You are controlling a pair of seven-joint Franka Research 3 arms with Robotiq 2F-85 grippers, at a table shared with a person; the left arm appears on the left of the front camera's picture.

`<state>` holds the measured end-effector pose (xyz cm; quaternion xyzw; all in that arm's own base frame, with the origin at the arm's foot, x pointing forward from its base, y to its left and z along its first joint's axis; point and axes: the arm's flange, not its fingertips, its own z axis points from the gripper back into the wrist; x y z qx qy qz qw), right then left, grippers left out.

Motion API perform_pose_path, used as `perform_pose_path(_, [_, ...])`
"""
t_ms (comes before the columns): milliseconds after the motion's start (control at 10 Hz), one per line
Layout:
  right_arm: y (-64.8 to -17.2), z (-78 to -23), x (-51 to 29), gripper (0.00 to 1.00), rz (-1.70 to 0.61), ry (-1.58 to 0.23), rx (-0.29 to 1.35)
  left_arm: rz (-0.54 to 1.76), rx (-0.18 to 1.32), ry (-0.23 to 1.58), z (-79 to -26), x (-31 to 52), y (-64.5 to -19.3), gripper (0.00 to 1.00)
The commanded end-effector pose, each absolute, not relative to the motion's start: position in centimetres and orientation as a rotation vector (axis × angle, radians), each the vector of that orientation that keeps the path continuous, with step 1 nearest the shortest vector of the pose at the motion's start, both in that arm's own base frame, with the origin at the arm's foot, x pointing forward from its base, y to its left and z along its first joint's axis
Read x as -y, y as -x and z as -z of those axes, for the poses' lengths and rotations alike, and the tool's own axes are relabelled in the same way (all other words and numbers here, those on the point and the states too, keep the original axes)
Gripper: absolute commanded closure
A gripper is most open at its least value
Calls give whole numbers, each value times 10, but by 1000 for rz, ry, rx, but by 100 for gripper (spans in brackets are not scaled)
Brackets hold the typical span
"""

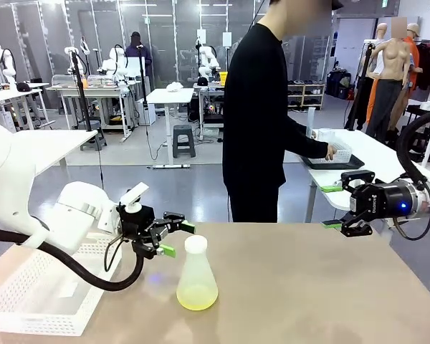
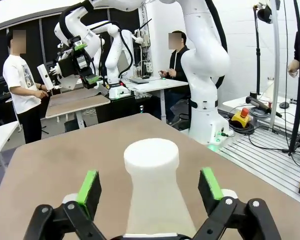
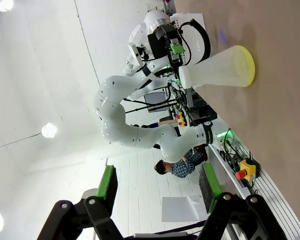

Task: Prepare the solutions needed for the experiment.
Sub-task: When the human places the Big flask in the center of the table, pick up the Big flask and place it in the left Organizing basket.

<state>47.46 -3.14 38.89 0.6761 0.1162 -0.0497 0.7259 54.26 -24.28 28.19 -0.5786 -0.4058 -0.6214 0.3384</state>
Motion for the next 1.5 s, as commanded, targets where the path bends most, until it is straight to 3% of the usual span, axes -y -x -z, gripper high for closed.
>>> perform_pose_path(0, [-473,-391,31,17,109,-1489,-250,1633,1007,1505,-277,249,-549,0])
perform_pose_path(1400, [-473,-391,31,17,109,-1489,-250,1586,862,1725,-255,301,-531,0])
